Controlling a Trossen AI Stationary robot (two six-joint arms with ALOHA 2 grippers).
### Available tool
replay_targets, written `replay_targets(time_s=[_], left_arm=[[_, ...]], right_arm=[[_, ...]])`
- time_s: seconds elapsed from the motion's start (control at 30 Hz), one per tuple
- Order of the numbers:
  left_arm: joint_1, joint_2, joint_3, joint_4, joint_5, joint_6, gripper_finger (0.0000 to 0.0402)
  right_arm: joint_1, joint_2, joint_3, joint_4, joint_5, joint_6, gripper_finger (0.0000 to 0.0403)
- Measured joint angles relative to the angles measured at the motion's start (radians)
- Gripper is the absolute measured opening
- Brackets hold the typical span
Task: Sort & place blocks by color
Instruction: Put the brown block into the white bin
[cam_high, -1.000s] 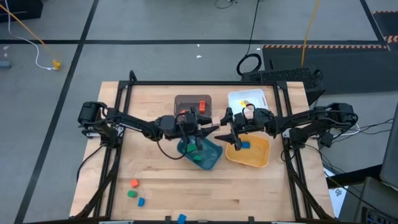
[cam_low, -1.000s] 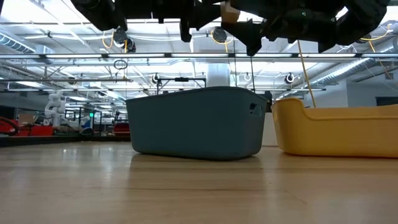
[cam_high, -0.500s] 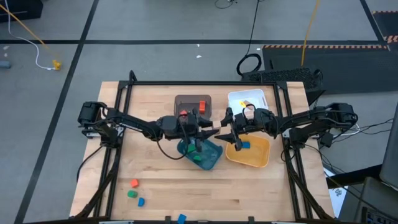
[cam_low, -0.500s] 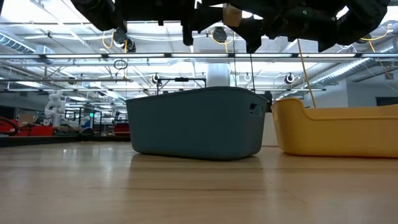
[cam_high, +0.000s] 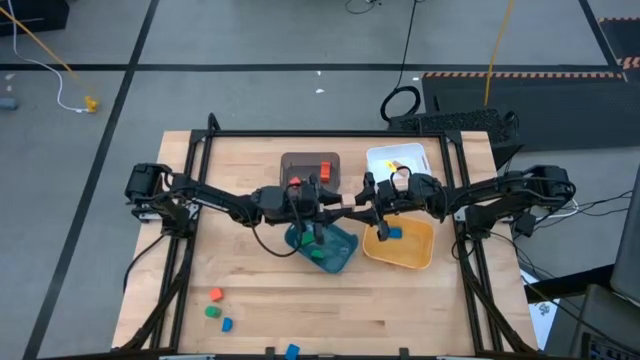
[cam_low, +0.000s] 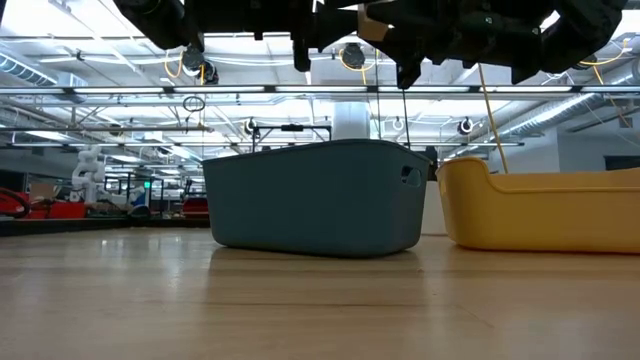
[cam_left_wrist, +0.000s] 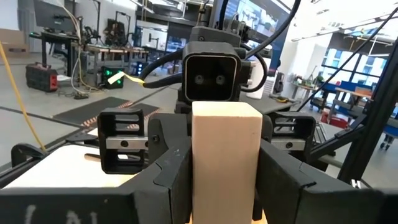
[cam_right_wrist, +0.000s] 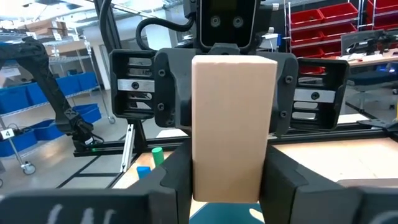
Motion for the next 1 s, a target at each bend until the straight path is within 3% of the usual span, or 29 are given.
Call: replay_targets(time_s=[0.27, 0.63, 0.8, 1.0], left_arm=[[0.002, 0.000, 0.000, -0.017, -0.005, -0.023, 0.0157], [0.022, 0.000, 0.000, -0.046, -0.017, -0.017, 0.0277], [0.033, 0.000, 0.000, -0.047, -0.034, -0.014, 0.0316], [0.038, 0.000, 0.000, -0.048, -0.043, -0.060, 0.0323]], right_arm=[[-0.036, -0.017, 0.000, -0.034, -0.016, 0.057, 0.0114], [-0.173, -0.209, 0.000, -0.404, 0.010, 0.017, 0.0114], [-0.234, -0.319, 0.000, -0.643, 0.191, -0.051, 0.0114], [-0.305, -0.378, 0.000, -0.877, 0.473, -0.069, 0.0114]])
